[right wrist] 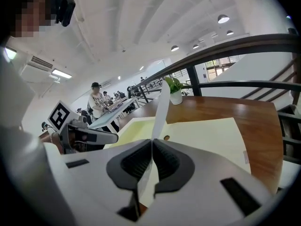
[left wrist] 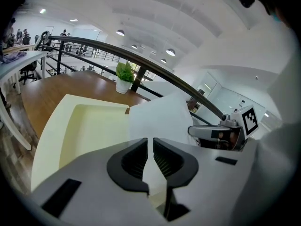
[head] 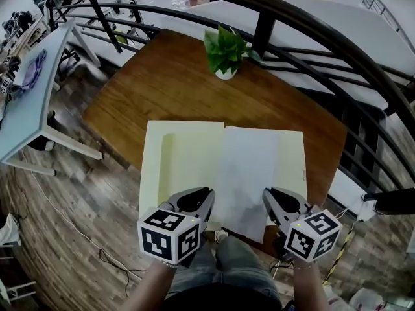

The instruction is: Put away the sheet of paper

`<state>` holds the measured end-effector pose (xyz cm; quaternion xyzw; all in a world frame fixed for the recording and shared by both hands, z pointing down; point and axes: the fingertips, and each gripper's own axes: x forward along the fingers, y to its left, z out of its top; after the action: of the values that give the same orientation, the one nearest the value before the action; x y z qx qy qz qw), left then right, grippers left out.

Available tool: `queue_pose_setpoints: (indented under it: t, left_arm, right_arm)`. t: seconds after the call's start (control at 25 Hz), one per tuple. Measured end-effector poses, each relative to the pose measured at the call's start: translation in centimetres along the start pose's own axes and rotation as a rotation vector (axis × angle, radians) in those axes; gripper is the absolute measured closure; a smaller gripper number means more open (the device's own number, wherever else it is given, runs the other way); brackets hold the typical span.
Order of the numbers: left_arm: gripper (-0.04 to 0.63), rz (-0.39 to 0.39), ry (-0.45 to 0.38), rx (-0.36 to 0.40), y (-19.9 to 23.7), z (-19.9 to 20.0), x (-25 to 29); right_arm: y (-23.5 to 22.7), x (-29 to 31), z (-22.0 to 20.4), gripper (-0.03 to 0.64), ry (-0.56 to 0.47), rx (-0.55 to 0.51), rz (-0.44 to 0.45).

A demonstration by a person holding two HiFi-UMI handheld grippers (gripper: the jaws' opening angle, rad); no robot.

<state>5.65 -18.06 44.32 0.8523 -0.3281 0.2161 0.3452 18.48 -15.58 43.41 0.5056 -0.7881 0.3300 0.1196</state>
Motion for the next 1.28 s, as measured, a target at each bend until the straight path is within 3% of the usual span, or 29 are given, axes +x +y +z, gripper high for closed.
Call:
queue_pose_setpoints:
  t: [0.56,1.28]
  left_arm:
    - [0.546,0.039,0.012,-0.034,1.8,-0.6,-0.1]
    - [0.548,0.108,0.001,-0.089,4.8,-1.0,-1.4]
  right_arm:
    - [-3.2,3.0,-2.1,0.584,0.114,0.022,-0.049]
    - [-3.4,7.5,-2.7,0.584,0.113,0.152,-0.025]
